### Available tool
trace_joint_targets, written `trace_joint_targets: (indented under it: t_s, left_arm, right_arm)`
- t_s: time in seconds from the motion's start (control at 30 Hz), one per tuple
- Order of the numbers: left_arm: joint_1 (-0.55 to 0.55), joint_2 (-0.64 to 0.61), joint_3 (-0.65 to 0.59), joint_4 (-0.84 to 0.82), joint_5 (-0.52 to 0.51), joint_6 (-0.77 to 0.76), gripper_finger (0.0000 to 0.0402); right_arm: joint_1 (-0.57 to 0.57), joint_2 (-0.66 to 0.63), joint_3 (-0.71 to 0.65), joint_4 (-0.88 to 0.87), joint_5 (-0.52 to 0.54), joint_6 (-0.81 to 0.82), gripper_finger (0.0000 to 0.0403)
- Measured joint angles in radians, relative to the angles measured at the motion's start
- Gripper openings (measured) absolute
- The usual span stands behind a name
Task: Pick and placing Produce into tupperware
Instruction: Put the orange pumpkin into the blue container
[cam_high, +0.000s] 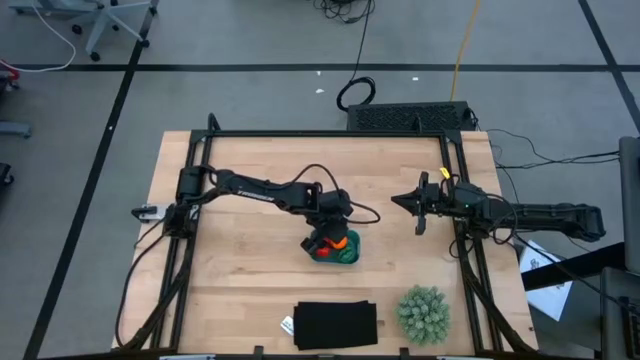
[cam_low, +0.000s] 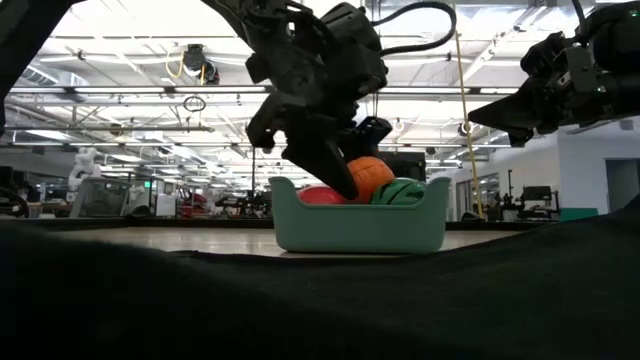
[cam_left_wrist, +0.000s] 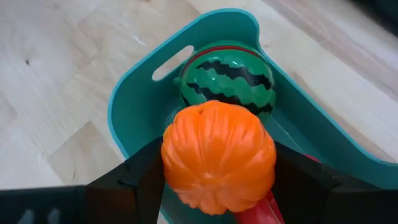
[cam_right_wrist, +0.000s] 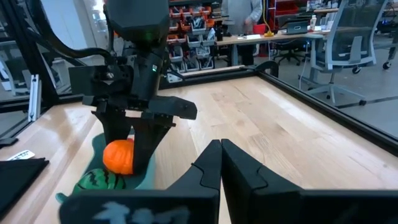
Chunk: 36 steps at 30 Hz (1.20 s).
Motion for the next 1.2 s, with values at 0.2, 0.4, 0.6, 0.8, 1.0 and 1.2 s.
trace_joint_targets:
  t_s: [0.2, 0.4, 0.6, 0.8, 1.0, 1.2]
  left_arm:
    - [0.001, 0.01, 0.001, 0.005, -0.001, 0.005, 0.0237]
    - [-0.001, 0.012, 0.001, 0.003, 0.0, 0.008, 0.0237]
    - [-0.001, 0.012, 0.001, 0.0, 0.0, 0.007, 0.0237]
    - [-0.001, 0.012, 0.001, -0.002, 0.0, -0.007, 0.0237]
    - [-0.001, 0.012, 0.0, -0.002, -0.012, -0.025, 0.0237]
    - [-0.001, 0.013, 0.0, -0.003, -0.015, -0.032, 0.0252]
  right_arm:
    - [0.0, 0.007, 0.0, 0.007, 0.0, 0.001, 0.0]
    - [0.0, 0.01, 0.0, 0.006, 0.0, -0.001, 0.0]
    - [0.0, 0.01, 0.0, 0.006, 0.0, -0.002, 0.0]
    - [0.0, 0.01, 0.0, 0.006, 0.0, 0.001, 0.0]
    - [0.0, 0.01, 0.0, 0.006, 0.0, 0.006, 0.0]
    - [0.0, 0.01, 0.0, 0.006, 0.0, 0.01, 0.0]
